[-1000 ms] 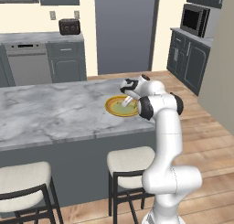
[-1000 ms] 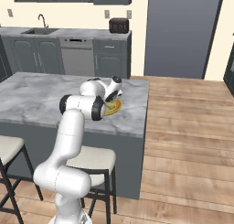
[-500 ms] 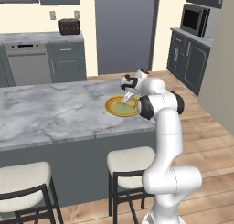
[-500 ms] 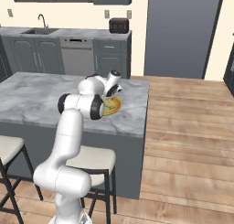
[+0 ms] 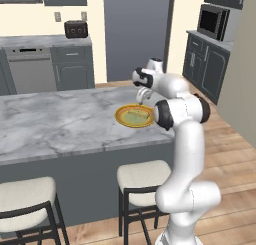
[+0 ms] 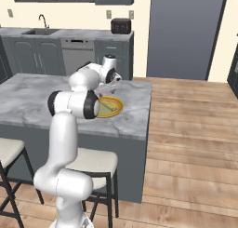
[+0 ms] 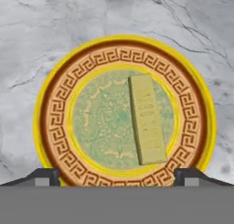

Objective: Retrieve the butter from the fridge and place it on a plate on the dining table. Then retrieve the butter knife by the fridge and place it near the plate.

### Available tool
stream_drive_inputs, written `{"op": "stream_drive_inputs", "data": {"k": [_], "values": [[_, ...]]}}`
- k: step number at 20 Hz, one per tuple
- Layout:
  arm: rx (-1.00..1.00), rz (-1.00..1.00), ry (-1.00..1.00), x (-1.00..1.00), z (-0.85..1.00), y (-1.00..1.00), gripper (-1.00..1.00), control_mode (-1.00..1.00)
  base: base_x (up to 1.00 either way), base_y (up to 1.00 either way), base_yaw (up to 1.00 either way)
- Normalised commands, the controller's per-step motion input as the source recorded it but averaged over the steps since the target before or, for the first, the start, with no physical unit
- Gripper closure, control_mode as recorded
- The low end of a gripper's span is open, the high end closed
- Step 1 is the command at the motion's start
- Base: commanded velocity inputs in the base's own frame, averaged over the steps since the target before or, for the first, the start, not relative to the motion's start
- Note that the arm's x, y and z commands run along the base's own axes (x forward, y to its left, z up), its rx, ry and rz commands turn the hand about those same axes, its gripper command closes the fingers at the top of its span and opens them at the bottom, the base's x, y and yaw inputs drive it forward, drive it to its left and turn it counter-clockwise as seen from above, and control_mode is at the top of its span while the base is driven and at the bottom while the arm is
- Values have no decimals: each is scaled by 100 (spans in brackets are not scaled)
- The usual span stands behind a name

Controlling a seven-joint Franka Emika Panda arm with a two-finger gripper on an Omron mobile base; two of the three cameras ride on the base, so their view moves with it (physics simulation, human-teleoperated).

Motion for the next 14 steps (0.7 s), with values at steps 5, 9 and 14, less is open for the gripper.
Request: {"op": "stream_drive_inputs", "data": {"k": [5, 9, 14], "values": [[-17, -15, 0, -100, 32, 4, -100, -100, 0, 0, 0], [-16, -31, 7, -91, 7, 8, -100, -100, 0, 0, 0], [-1, -50, 28, -34, 4, 1, -100, -100, 0, 0, 0]]}}
